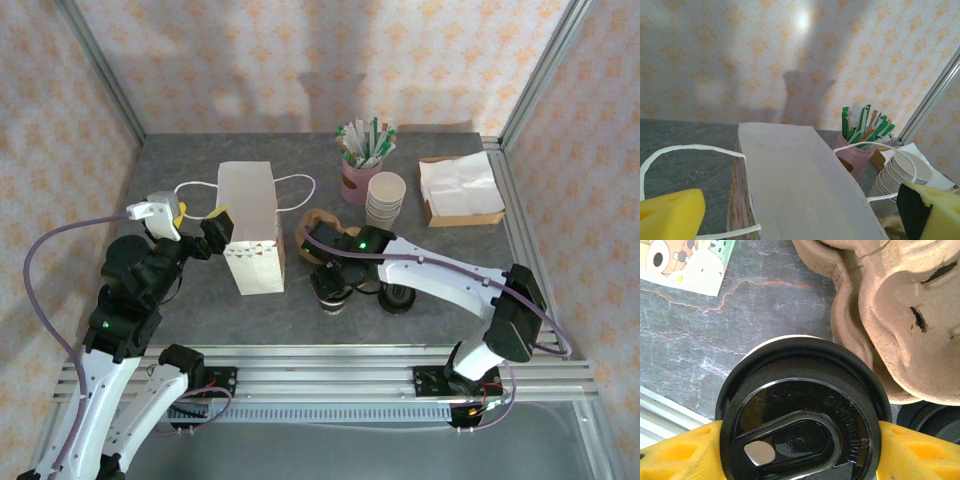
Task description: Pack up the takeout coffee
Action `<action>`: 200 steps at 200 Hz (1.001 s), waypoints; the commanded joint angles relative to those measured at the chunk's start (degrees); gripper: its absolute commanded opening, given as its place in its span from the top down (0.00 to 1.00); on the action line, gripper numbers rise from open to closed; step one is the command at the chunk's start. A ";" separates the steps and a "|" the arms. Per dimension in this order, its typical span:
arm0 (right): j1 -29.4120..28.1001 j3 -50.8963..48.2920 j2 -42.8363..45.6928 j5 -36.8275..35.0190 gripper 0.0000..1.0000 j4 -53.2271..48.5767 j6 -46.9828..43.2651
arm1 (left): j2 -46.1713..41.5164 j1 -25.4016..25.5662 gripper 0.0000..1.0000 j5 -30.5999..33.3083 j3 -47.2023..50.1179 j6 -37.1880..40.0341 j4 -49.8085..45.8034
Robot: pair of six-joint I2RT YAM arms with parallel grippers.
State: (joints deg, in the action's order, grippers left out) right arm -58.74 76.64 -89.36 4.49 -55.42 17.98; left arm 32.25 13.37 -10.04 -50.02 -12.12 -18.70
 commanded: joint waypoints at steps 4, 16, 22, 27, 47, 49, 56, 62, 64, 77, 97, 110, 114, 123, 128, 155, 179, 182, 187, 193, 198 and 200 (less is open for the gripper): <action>-0.32 -1.14 -0.87 -0.64 0.34 0.24 0.82 | -0.68 -0.29 0.00 -0.73 -0.61 -0.36 -0.47; -0.32 -1.52 -0.90 -0.47 0.34 0.56 1.04 | -0.76 -0.36 0.00 -0.64 -0.63 -0.25 -0.53; -0.32 -1.75 -0.90 -0.33 0.34 0.73 1.08 | -0.68 -0.36 0.00 -0.59 -0.67 -0.24 -0.53; -0.32 -1.98 -0.89 -0.27 0.34 0.83 1.18 | -0.76 -0.38 0.00 -0.59 -0.63 -0.25 -0.52; -0.31 -2.33 -0.85 0.44 0.34 1.47 1.51 | -0.79 -0.36 0.00 -0.75 -0.63 -0.26 -0.48; -0.32 -2.36 -0.82 0.65 0.34 1.55 1.49 | -0.79 -0.36 0.00 -0.63 -0.61 -0.27 -0.51; -0.30 -2.54 -0.71 1.10 0.33 2.07 1.64 | -0.79 -0.35 0.00 -0.71 -0.62 -0.20 -0.53; -0.32 -2.72 -0.57 1.30 0.34 2.38 1.95 | -0.79 -0.35 0.00 -0.63 -0.64 -0.27 -0.54; -0.32 -2.72 -0.51 1.28 0.34 2.48 2.01 | -0.79 -0.33 0.00 -0.60 -0.66 -0.25 -0.50; -0.32 -2.73 -0.31 1.16 0.33 2.59 2.34 | -0.78 -0.35 0.00 -0.60 -0.65 -0.16 -0.49; -0.32 -2.68 0.19 0.58 0.33 2.42 2.83 | -0.86 -0.35 0.00 -0.59 -0.65 -0.14 -0.46; -0.30 -2.55 0.74 -0.05 0.33 2.32 3.02 | -0.87 -0.35 0.00 -0.60 -0.64 -0.19 -0.48; -0.31 -2.51 0.85 -0.25 0.33 2.25 3.08 | -0.87 -0.36 0.00 -0.59 -0.61 -0.16 -0.53; -0.32 -2.40 1.16 -0.41 0.33 2.07 3.15 | -0.87 -0.36 0.00 -0.59 -0.63 -0.17 -0.50; -0.32 -2.38 1.36 -0.33 0.33 2.13 3.24 | -0.87 -0.36 0.00 -0.59 -0.61 -0.18 -0.47; -0.32 -2.56 1.62 0.65 0.33 2.82 3.50 | -0.96 -0.36 0.00 -0.60 -0.61 -0.17 -0.54; -0.31 -3.18 1.56 1.11 0.33 3.59 3.73 | -0.87 -0.36 0.00 -0.66 -0.62 -0.16 -0.47; -0.32 -3.22 1.60 1.15 0.33 3.70 3.72 | -0.87 -0.36 0.00 -0.61 -0.66 -0.15 -0.54; -0.32 -3.31 1.48 1.34 0.33 3.82 3.73 | -0.87 -0.36 0.00 -0.61 -0.61 -0.18 -0.53; -0.32 -3.37 1.47 1.40 0.33 3.83 3.77 | -0.82 -0.36 0.00 -0.60 -0.61 -0.15 -0.51; -0.31 -3.45 1.47 1.46 0.33 3.83 3.76 | -0.82 -0.36 0.00 -0.60 -0.62 -0.18 -0.47; -0.32 -3.41 1.47 1.43 0.33 3.89 3.78 | -0.90 -0.36 0.00 -0.59 -0.59 -0.14 -0.46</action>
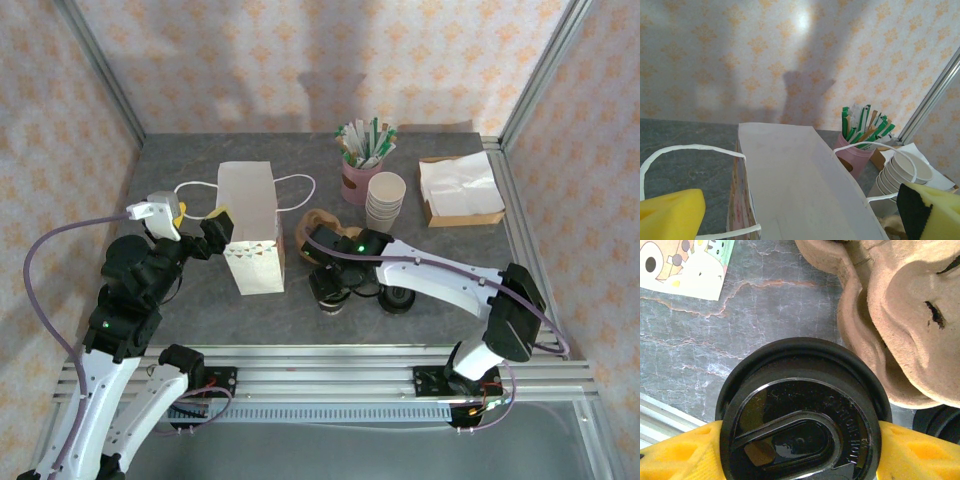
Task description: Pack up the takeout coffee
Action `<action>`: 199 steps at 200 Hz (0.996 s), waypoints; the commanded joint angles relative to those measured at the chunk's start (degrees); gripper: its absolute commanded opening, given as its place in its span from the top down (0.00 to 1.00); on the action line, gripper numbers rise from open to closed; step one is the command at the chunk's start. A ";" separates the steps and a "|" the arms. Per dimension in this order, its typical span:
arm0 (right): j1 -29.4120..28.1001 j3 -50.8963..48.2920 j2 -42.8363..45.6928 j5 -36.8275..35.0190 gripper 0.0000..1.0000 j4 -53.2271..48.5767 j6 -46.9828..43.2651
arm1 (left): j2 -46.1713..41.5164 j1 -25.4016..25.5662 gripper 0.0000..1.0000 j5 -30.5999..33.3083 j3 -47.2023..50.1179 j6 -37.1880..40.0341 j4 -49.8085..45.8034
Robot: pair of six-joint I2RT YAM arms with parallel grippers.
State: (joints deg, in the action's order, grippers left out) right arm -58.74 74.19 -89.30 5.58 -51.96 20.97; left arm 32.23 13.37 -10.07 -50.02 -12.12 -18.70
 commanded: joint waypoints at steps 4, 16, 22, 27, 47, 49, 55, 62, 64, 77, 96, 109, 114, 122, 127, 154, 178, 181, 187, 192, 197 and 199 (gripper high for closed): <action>-0.32 -1.16 1.41 0.38 0.33 0.48 0.82 | -0.85 -0.36 0.00 -0.57 -0.66 -0.17 -0.51; -0.32 -1.27 1.17 0.09 0.33 0.48 0.84 | -0.81 -0.36 0.00 -0.57 -0.61 -0.14 -0.46; -0.29 -1.19 0.93 -0.01 0.33 0.30 0.90 | -0.84 -0.36 0.00 -0.57 -0.61 -0.18 -0.47; -0.32 -1.23 0.83 -0.05 0.33 0.16 0.89 | -0.85 -0.36 0.00 -0.62 -0.59 -0.14 -0.47; -0.32 -1.55 0.40 0.16 0.33 0.16 0.89 | -0.85 -0.34 0.00 -0.49 -0.61 -0.16 -0.51; -0.32 -1.58 0.32 0.14 0.33 0.19 0.95 | -0.85 -0.35 0.00 -0.48 -0.58 -0.11 -0.47; -0.32 -1.77 0.22 0.33 0.34 0.26 1.00 | -0.84 -0.36 0.00 -0.50 -0.63 -0.18 -0.49; -0.32 -2.05 0.16 0.60 0.33 0.45 1.03 | -0.83 -0.36 0.00 -0.48 -0.65 -0.13 -0.51; -0.32 -2.19 0.11 0.64 0.33 0.57 1.07 | -0.80 -0.36 0.00 -0.55 -0.64 -0.17 -0.52; -0.32 -2.46 -0.07 0.90 0.33 0.74 1.32 | -0.83 -0.35 0.00 -0.49 -0.63 -0.18 -0.50; -0.32 -3.21 -0.43 1.07 0.33 1.22 1.73 | -0.81 -0.36 0.00 -0.48 -0.61 -0.12 -0.54; -0.32 -3.76 -0.96 1.01 0.33 1.31 1.88 | -0.85 -0.36 0.00 -0.48 -0.62 -0.12 -0.47; -0.31 -3.95 -1.11 0.94 0.33 1.29 2.04 | -0.85 -0.36 0.00 -0.53 -0.61 -0.18 -0.46; -0.32 -4.38 -1.42 0.89 0.33 1.30 2.09 | -0.73 -0.36 0.00 -0.63 -0.67 -0.18 -0.49; -0.32 -4.62 -1.63 0.86 0.33 1.27 2.16 | -0.72 -0.36 0.00 -0.56 -0.65 -0.18 -0.47; -0.32 -6.13 -2.37 0.48 0.34 1.40 2.74 | -0.85 -0.36 0.00 -0.57 -0.61 -0.15 -0.48; -0.32 -7.09 -3.06 -0.87 0.34 0.65 2.96 | -0.73 -0.36 0.00 -0.49 -0.62 -0.18 -0.47; -0.26 -7.21 -3.14 -1.06 0.34 0.57 2.99 | -0.76 -0.36 0.00 -0.48 -0.65 -0.14 -0.48; -0.32 -7.38 -3.24 -1.25 0.34 0.47 3.02 | -0.69 -0.36 0.00 -0.57 -0.61 -0.13 -0.51; -0.32 -7.55 -3.41 -1.32 0.34 0.38 2.99 | -0.69 -0.34 0.00 -0.54 -0.54 -0.14 -0.46; -0.31 -7.66 -3.50 -1.28 0.34 0.31 3.00 | -0.76 -0.36 0.00 -0.52 -0.53 -0.14 -0.52; -0.30 -7.75 -3.53 -1.32 0.34 0.29 3.02 | -0.76 -0.36 0.00 -0.60 -0.59 -0.17 -0.54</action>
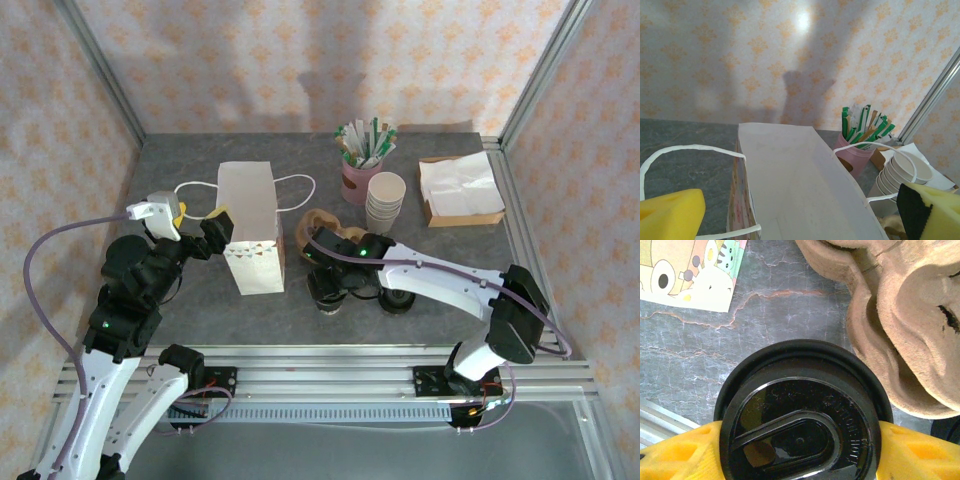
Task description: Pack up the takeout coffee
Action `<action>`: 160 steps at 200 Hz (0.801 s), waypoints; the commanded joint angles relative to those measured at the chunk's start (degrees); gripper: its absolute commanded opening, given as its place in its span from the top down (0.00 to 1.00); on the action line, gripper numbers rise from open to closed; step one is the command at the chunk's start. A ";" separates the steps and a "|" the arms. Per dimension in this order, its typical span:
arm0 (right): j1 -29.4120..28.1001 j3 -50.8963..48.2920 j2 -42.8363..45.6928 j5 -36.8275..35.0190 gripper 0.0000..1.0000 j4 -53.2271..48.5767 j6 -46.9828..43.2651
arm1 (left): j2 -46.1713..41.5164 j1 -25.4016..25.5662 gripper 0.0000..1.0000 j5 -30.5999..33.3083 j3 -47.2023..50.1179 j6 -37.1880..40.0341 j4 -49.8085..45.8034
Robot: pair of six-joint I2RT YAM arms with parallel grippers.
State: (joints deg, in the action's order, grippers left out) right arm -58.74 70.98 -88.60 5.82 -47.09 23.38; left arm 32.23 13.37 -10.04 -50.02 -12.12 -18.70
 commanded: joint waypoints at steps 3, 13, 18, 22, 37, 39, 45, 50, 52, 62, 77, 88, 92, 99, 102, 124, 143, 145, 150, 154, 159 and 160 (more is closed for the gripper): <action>-0.32 -4.58 -4.26 -1.57 0.34 -4.59 0.64 | -0.76 -0.34 0.00 -0.56 -0.56 -0.14 -0.54; -0.28 -4.83 -4.43 -1.72 0.34 -4.59 0.74 | -0.68 -0.36 0.00 -0.59 -0.61 -0.14 -0.46; -0.32 -4.97 -4.53 -1.85 0.34 -4.51 0.75 | -0.69 -0.31 0.00 -0.62 -0.63 -0.16 -0.50; -0.32 -5.04 -4.57 -1.75 0.34 -4.50 0.87 | -0.67 -0.35 0.00 -0.64 -0.62 -0.25 -0.53; -0.32 -5.50 -4.86 -1.36 0.34 -4.00 1.11 | -0.68 -0.36 0.00 -0.59 -0.57 -0.25 -0.47; -0.32 -5.50 -4.95 -1.41 0.34 -4.00 1.14 | -0.68 -0.36 0.00 -0.57 -0.60 -0.27 -0.49; -0.40 -5.56 -5.15 -1.50 0.34 -4.13 1.14 | -0.65 -0.34 0.00 -0.51 -0.59 -0.20 -0.51; -0.41 -5.59 -5.29 -1.82 0.34 -4.28 1.08 | -0.67 -0.36 0.00 -0.50 -0.60 -0.27 -0.47; -0.41 -5.68 -5.32 -2.03 0.34 -4.38 1.17 | -0.65 -0.36 0.00 -0.50 -0.61 -0.27 -0.51; -0.37 -5.66 -5.83 -2.89 0.34 -4.89 1.15 | -0.67 -0.35 0.00 -0.50 -0.59 -0.27 -0.51; -0.65 -5.55 -6.57 -4.05 0.34 -5.78 1.14 | -0.67 -0.36 0.00 -0.59 -0.62 -0.25 -0.53; -1.01 -5.43 -7.24 -5.12 0.34 -6.51 0.98 | -0.61 -0.36 0.00 -0.56 -0.63 -0.16 -0.54; -1.10 -5.33 -7.58 -5.45 0.34 -6.79 1.01 | -0.65 -0.36 0.00 -0.51 -0.65 -0.14 -0.52; -1.33 -5.17 -8.18 -5.88 0.34 -7.36 0.94 | -0.68 -0.36 0.00 -0.51 -0.64 -0.14 -0.54; -1.41 -5.03 -8.45 -6.14 0.34 -7.59 0.97 | -0.65 -0.36 0.00 -0.50 -0.66 -0.18 -0.48; -2.48 -4.34 -10.69 -7.93 0.34 -9.39 0.78 | -0.68 -0.36 0.00 -0.42 -0.63 -0.18 -0.55; -2.98 -4.01 -12.18 -8.81 0.34 -10.54 0.96 | -0.68 -0.35 0.00 -0.42 -0.61 -0.10 -0.55; -2.99 -4.01 -12.25 -8.81 0.34 -10.63 1.01 | -0.68 -0.35 0.00 -0.42 -0.67 -0.10 -0.59; -3.04 -4.18 -12.30 -8.81 0.34 -10.71 1.05 | -0.67 -0.36 0.00 -0.42 -0.62 -0.09 -0.58; -3.00 -4.41 -12.31 -8.74 0.35 -10.66 1.05 | -0.67 -0.31 0.00 -0.43 -0.61 -0.10 -0.55; -3.03 -4.64 -12.35 -8.80 0.35 -10.70 1.08 | -0.68 -0.36 0.00 -0.42 -0.68 -0.09 -0.55; -3.04 -4.68 -12.32 -8.85 0.35 -10.72 1.11 | -0.68 -0.36 0.00 -0.46 -0.69 -0.09 -0.55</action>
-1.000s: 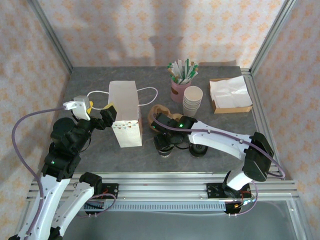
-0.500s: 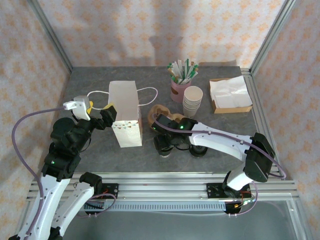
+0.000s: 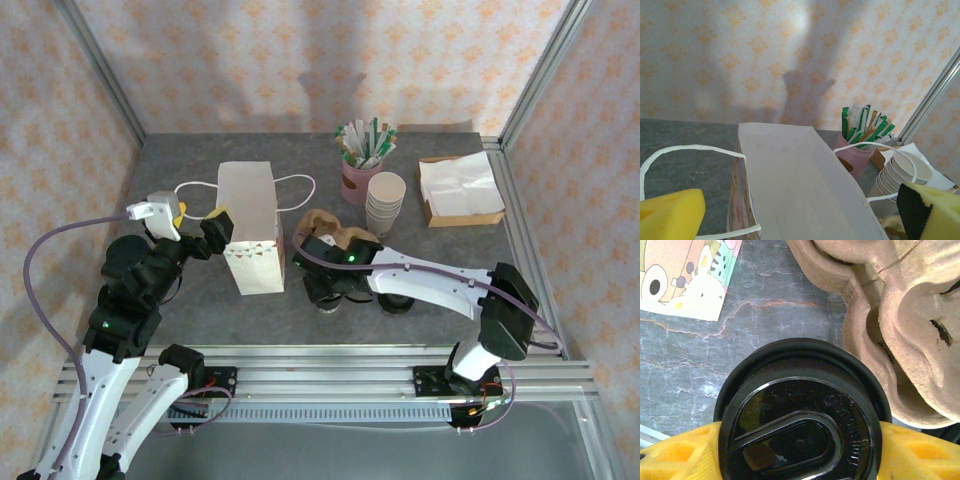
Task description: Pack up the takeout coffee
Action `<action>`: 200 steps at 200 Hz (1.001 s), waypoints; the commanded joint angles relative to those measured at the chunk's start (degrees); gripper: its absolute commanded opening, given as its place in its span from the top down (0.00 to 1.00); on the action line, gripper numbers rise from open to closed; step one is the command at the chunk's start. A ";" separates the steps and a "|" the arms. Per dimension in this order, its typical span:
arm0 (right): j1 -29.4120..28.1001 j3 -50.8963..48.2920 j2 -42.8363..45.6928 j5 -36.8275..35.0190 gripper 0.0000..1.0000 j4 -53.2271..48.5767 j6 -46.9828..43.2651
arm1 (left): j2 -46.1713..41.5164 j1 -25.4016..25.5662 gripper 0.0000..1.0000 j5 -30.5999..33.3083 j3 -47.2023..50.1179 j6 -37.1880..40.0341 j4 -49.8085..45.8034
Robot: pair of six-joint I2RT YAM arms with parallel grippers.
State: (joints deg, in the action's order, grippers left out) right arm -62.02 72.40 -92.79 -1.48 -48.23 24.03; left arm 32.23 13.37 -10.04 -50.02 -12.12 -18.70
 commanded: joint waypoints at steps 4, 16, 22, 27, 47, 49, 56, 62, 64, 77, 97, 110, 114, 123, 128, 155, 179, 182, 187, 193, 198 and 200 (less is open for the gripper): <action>0.31 -6.22 -8.11 -1.52 0.35 -9.65 0.49 | -0.66 -0.36 0.00 -0.43 -0.62 -0.10 -0.59; 0.24 -6.47 -8.25 -1.66 0.35 -9.99 0.57 | -0.61 -0.36 0.00 -0.46 -0.64 -0.10 -0.55; 0.28 -6.53 -8.34 -1.90 0.34 -10.24 0.64 | -0.66 -0.35 0.00 -0.42 -0.63 -0.09 -0.60; 0.30 -6.40 -8.37 -2.15 0.35 -10.38 0.71 | -0.63 -0.36 0.00 -0.44 -0.64 -0.08 -0.55; 0.26 -5.39 -7.37 -2.39 0.35 -10.42 1.05 | -0.55 -0.36 0.00 -0.44 -0.63 -0.09 -0.55; 0.24 -5.24 -7.15 -2.28 0.35 -10.29 1.05 | -0.58 -0.36 0.00 -0.47 -0.61 -0.10 -0.55; 0.30 -4.85 -6.23 -1.78 0.34 -9.62 1.18 | -0.58 -0.36 0.00 -0.49 -0.63 -0.09 -0.55; 0.25 -4.51 -5.20 -0.94 0.34 -8.86 1.19 | -0.59 -0.35 0.00 -0.53 -0.62 -0.13 -0.55; 0.24 -4.34 -4.87 -0.73 0.34 -8.65 1.24 | -0.59 -0.36 0.00 -0.51 -0.65 -0.10 -0.57; 0.23 -3.40 -2.87 0.40 0.34 -7.25 1.39 | -0.57 -0.35 0.00 -0.58 -0.64 -0.18 -0.56; 0.25 -1.55 -1.06 1.10 0.33 -7.18 1.81 | -0.60 -0.36 0.00 -0.51 -0.61 -0.18 -0.59; 0.28 -0.82 -0.69 1.47 0.32 -7.47 1.67 | -0.50 -0.36 0.00 -0.64 -0.78 0.01 -0.71; 0.23 -0.82 -0.62 1.56 0.32 -7.49 1.58 | -0.50 -0.36 0.00 -0.64 -0.97 0.12 -0.86; 0.23 -0.98 -0.45 1.78 0.31 -7.47 1.37 | -0.27 -0.36 0.01 -0.76 -1.54 0.39 -1.53; 0.23 -1.06 -0.33 1.90 0.32 -7.33 1.24 | -0.09 -0.35 0.03 -0.96 -2.20 0.34 -2.18; 0.25 -2.15 0.63 2.80 0.30 -6.70 -0.22 | 1.61 -0.34 0.18 -4.19 -9.93 -4.07 -10.85; 0.29 -2.67 1.96 3.55 0.28 -5.66 -1.73 | 3.29 -0.36 0.29 -10.68 -16.08 -11.64 -18.82; 0.32 -2.65 2.11 3.56 0.27 -5.57 -1.83 | 3.48 -0.37 0.30 -11.95 -16.48 -12.58 -19.43; 0.32 -2.46 2.47 3.58 0.27 -5.56 -2.10 | 3.74 -0.26 0.31 -14.30 -17.05 -14.01 -20.32; 0.32 -2.36 2.81 3.69 0.27 -5.50 -2.40 | 3.97 -0.23 0.33 -16.51 -17.36 -15.79 -21.51; 0.32 -2.39 3.13 3.98 0.27 -5.47 -2.81 | 4.05 -0.16 0.34 -18.05 -17.34 -17.16 -22.32; 0.32 -2.36 3.25 4.04 0.27 -5.47 -2.91 | 4.07 -0.07 0.34 -18.67 -17.20 -17.61 -22.62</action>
State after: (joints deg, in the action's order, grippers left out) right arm -61.82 72.27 -90.32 0.43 -48.45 23.33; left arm 35.42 13.37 -18.09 -65.34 -21.02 -32.53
